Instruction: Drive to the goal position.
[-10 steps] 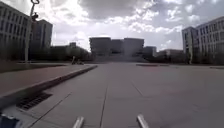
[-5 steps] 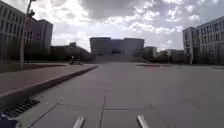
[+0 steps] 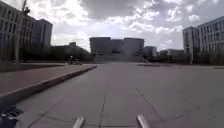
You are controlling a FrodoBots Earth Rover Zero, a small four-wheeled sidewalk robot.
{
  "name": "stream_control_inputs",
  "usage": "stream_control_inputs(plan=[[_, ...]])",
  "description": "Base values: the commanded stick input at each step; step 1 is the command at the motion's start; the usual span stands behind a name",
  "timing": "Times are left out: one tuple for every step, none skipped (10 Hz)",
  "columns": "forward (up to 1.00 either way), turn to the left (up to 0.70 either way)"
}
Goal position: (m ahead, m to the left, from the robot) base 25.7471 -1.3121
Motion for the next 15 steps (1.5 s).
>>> stream_control_inputs(plan=[[0.70,0.00],[0.70,0.00],[0.70,0.00],[0.70,0.00],[0.70,0.00],[0.70,0.00],[0.70,0.00],[0.70,0.00],[0.70,0.00],[0.70,0.00],[0.70,0.00],[0.70,0.00],[0.70,0.00],[0.70,0.00],[0.70,0.00]])
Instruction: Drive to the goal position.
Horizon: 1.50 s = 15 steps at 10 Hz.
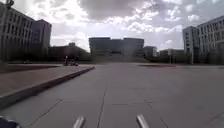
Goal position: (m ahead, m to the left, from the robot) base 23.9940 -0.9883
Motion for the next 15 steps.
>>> stream_control_inputs(plan=[[0.70,0.00],[0.70,0.00],[0.70,0.00],[0.70,0.00],[0.70,0.00],[0.70,0.00],[0.70,0.00],[0.70,0.00],[0.70,0.00],[0.70,0.00],[0.70,0.00],[0.70,0.00],[0.70,0.00],[0.70,0.00],[0.70,0.00]])
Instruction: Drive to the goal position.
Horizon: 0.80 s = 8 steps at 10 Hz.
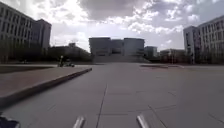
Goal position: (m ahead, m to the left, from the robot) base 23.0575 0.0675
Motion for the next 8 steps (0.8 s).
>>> stream_control_inputs(plan=[[0.70,0.00],[0.70,0.00],[0.70,0.00],[0.70,0.00],[0.70,0.00],[0.70,0.00],[0.70,0.00],[0.70,0.00]])
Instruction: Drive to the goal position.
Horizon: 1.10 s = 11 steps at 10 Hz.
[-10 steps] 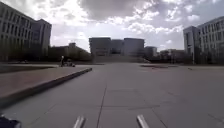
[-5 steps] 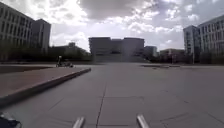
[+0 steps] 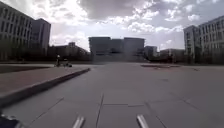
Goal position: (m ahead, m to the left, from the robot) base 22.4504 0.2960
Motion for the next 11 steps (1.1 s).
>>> stream_control_inputs(plan=[[0.70,0.00],[0.70,0.00],[0.70,0.00],[0.70,0.00],[0.70,0.00],[0.70,0.00],[0.70,0.00],[0.70,0.00],[0.70,0.00],[0.70,0.00],[0.70,0.00]])
